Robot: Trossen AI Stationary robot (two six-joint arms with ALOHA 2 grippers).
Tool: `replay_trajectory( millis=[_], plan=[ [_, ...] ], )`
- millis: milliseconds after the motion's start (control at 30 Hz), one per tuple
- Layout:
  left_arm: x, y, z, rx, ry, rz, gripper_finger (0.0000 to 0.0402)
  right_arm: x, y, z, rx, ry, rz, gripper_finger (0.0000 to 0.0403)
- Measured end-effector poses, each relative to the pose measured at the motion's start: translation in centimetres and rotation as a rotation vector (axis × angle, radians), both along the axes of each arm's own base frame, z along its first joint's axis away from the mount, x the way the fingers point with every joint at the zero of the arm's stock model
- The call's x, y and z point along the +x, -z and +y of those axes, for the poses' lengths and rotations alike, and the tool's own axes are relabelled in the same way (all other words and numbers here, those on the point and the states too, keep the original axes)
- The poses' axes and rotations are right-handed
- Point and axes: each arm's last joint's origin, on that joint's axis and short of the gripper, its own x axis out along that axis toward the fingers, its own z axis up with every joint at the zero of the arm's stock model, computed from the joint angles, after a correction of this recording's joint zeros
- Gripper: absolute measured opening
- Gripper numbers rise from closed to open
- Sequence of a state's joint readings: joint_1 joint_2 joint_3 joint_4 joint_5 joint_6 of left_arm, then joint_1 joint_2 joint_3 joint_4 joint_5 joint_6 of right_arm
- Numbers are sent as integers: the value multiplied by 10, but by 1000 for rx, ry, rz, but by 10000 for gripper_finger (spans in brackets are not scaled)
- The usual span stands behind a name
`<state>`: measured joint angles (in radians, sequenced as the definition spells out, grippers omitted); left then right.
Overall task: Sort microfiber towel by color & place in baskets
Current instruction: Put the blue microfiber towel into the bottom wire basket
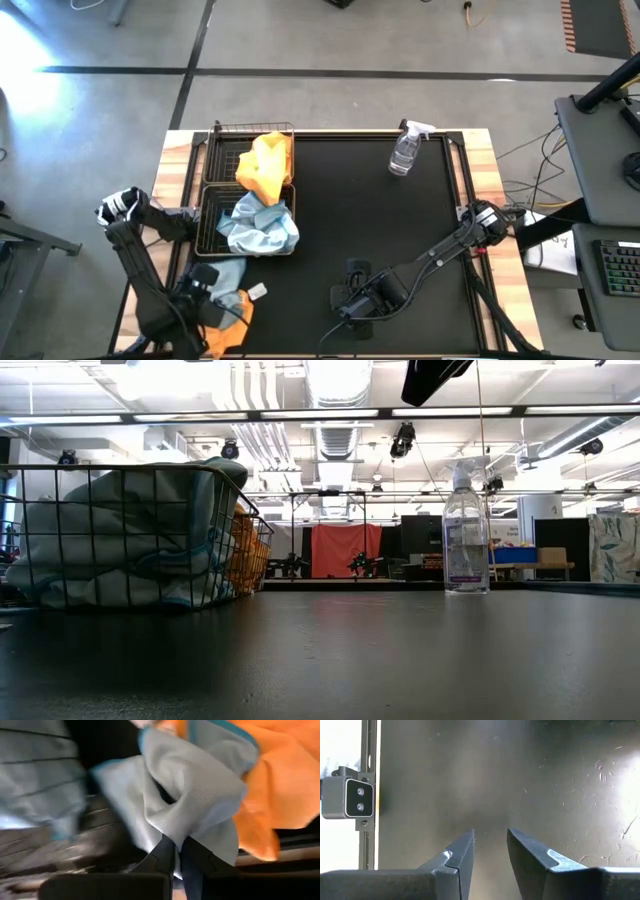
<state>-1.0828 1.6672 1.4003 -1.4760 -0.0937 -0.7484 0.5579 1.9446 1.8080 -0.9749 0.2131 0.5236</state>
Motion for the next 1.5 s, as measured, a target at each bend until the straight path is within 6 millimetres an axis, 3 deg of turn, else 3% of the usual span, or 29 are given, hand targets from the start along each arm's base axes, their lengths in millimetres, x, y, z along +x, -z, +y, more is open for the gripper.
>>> replay_trajectory(
  millis=[100, 433, 700, 867, 1200, 1500],
  plan=[
    [2, -28, 1, 37, -8, -94, 2, 0, 0, 0, 0, 0, -1, 112],
    [13, -106, -2, -89, 43, -484, 2, 1, 0, 0, 4, 0, -7, 112],
    [17, -144, 5, -14, 131, -759, 2, 1, 0, 0, 5, 0, -7, 111],
    [19, -165, 14, 106, 84, -999, 2, 1, 0, 1, 7, 0, -10, 112],
    [30, -183, 63, 112, -152, -1091, 2, 1, 0, 1, 7, 0, -10, 112],
    [39, -202, 123, 109, -389, -1104, 2, 1, 0, 1, 8, -1, -11, 112]
  ],
)
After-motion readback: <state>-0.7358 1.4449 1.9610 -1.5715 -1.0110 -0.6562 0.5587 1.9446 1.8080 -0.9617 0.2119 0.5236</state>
